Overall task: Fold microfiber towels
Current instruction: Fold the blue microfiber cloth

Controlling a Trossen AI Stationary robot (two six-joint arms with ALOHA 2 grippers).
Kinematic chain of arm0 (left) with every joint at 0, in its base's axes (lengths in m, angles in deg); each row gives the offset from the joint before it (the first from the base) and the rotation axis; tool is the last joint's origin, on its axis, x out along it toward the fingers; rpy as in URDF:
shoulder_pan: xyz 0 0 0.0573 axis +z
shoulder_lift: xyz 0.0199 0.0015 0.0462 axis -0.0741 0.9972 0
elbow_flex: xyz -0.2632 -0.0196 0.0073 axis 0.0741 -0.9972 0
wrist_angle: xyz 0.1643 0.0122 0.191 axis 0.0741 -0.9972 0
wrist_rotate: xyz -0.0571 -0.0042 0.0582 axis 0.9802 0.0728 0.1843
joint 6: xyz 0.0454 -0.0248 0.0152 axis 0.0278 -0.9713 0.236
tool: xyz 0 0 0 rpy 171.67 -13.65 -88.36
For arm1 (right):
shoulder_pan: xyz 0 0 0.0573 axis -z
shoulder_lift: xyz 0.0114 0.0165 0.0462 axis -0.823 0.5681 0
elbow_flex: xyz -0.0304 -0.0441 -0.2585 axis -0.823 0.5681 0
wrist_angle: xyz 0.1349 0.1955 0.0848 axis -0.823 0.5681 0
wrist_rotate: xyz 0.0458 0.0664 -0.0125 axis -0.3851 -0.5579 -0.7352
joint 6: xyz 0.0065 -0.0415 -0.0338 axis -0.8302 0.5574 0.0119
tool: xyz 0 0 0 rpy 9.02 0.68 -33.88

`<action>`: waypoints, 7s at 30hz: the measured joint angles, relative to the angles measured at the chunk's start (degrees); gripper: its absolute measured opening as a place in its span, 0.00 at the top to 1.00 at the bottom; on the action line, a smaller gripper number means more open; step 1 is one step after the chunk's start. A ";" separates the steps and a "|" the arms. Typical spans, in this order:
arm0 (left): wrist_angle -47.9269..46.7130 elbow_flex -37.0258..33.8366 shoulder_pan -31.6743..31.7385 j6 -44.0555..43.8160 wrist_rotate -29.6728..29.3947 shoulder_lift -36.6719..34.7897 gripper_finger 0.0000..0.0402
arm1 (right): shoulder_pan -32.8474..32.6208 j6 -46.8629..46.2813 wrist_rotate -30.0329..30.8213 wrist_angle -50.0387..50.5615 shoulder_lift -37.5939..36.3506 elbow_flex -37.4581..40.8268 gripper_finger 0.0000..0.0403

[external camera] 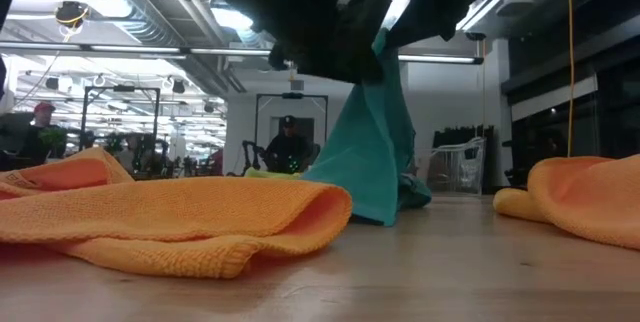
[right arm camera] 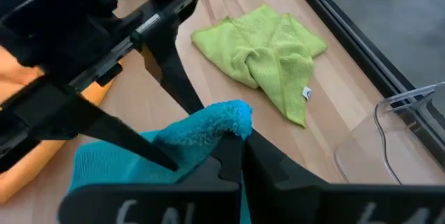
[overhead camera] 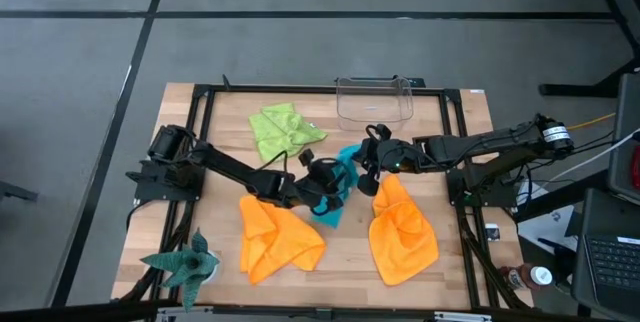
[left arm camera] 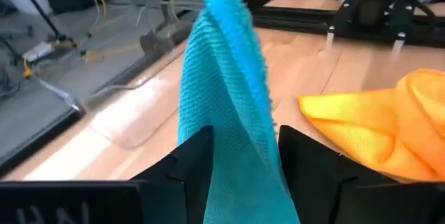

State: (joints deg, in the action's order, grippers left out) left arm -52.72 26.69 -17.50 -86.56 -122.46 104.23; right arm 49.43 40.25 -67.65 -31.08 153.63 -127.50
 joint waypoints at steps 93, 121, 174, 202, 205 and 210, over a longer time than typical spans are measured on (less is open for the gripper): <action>-29.78 -0.05 -21.57 6.20 -7.64 -34.59 1.00 | -10.72 -1.59 -2.96 32.18 -4.17 -23.96 0.99; -56.73 -6.43 -1.13 -4.63 -15.08 -24.84 1.00 | 7.53 2.65 6.05 -3.01 -3.77 9.69 1.00; -28.59 -18.31 5.25 0.95 19.98 -23.55 0.55 | 3.82 -10.41 -24.98 -16.12 8.37 13.14 0.66; 1.01 -17.05 -0.66 -12.02 45.11 -0.61 0.63 | 12.18 2.19 -11.69 -26.07 33.09 3.98 0.66; 3.25 -14.21 -1.34 -12.08 41.86 2.61 0.63 | 13.40 6.47 -13.52 -23.21 35.35 -0.81 0.66; -0.52 -10.69 -1.74 -11.33 39.84 1.44 0.63 | 13.65 7.55 -13.46 -7.69 35.13 -9.36 0.66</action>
State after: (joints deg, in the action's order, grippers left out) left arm -53.24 16.00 -19.24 -97.90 -82.62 105.68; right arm 63.08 47.80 -81.11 -38.77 188.76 -136.86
